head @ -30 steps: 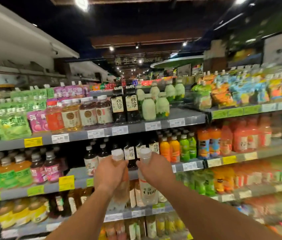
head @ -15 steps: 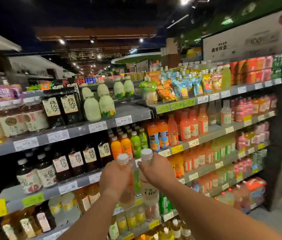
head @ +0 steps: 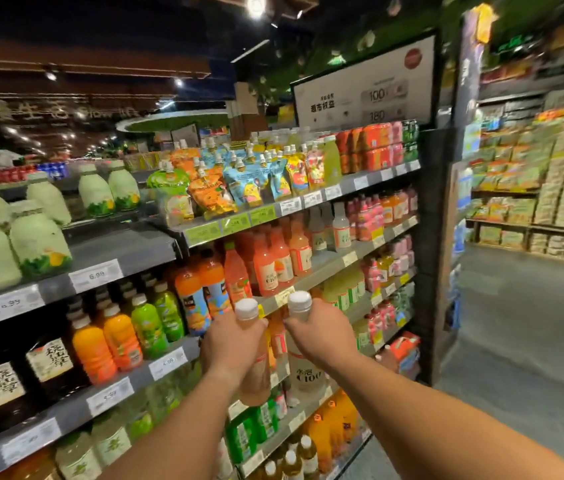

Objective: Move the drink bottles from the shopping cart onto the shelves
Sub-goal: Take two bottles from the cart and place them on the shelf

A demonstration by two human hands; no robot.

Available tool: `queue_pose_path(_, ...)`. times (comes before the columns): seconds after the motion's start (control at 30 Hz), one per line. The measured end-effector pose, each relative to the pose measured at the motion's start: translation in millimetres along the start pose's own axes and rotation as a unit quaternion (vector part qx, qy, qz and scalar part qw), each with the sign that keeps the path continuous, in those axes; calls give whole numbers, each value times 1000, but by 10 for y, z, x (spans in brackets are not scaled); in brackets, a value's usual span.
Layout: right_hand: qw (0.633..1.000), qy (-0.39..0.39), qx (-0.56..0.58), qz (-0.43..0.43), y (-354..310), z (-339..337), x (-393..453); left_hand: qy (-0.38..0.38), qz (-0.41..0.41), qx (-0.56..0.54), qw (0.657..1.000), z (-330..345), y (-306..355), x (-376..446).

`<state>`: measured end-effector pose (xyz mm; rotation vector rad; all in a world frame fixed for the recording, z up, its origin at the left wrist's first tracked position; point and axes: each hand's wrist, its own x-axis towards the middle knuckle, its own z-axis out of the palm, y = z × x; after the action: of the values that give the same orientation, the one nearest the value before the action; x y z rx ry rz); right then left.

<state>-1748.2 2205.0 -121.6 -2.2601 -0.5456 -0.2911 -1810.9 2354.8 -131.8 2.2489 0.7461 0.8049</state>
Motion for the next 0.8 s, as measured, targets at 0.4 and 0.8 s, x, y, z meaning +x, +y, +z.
queue_pose_path(0.4, 999, -21, -33, -22, 1383, -435, 1763, 31, -27, -6, 999, 1641, 1132, 839)
queue_pose_path(0.8, 998, -19, -27, -59, 2016, -253, 3219, 36, -27, -22, 999, 2702, 1582, 1966)
